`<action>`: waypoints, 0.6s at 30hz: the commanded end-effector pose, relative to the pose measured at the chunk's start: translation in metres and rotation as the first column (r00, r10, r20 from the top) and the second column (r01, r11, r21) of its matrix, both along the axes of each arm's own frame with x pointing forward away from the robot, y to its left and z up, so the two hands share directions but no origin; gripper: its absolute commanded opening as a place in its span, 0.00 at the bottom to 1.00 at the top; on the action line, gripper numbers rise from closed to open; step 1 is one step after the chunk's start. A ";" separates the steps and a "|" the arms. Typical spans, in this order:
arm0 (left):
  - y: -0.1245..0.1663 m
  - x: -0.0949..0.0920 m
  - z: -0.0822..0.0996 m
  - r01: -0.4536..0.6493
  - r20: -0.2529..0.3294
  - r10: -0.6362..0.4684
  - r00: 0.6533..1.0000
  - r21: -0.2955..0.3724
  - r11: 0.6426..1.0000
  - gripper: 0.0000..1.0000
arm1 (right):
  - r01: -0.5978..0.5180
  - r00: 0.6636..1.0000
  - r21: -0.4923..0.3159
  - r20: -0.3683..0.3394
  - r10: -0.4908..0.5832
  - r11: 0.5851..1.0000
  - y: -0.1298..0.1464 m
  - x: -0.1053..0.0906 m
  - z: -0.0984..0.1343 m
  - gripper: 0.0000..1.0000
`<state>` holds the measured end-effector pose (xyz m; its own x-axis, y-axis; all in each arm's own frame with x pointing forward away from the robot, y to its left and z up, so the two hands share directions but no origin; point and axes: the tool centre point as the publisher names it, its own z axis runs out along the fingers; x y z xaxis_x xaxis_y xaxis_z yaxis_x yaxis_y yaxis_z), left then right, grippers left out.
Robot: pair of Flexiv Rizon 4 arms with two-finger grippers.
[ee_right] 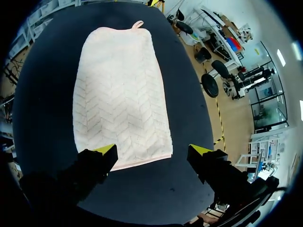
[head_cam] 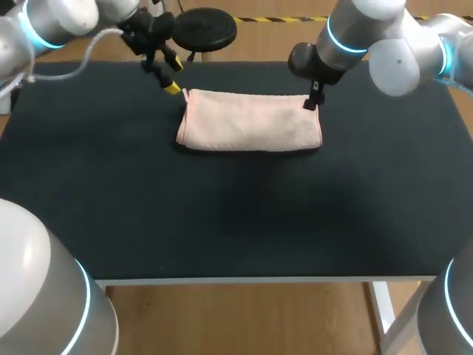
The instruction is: Fold the towel
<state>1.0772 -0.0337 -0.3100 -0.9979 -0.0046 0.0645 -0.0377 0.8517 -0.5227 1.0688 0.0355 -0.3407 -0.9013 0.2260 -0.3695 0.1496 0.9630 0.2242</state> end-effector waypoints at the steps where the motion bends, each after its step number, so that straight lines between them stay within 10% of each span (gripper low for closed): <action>1: 0.007 -0.026 -0.001 -0.005 0.035 0.008 0.999 -0.086 0.996 1.00 | 0.003 1.000 0.004 0.001 -0.003 1.000 0.000 -0.001 0.005 1.00; 18: 0.028 -0.045 -0.018 -0.028 0.025 0.034 0.999 -0.195 0.980 1.00 | -0.024 0.998 0.107 -0.064 0.031 0.994 -0.015 -0.014 0.025 1.00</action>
<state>1.0360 -0.0064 -0.3266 -0.9987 -0.0188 0.0484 -0.0465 0.7403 -0.6706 1.0564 0.0275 -0.3184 -0.9267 0.2390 -0.2900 0.1467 0.9405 0.3064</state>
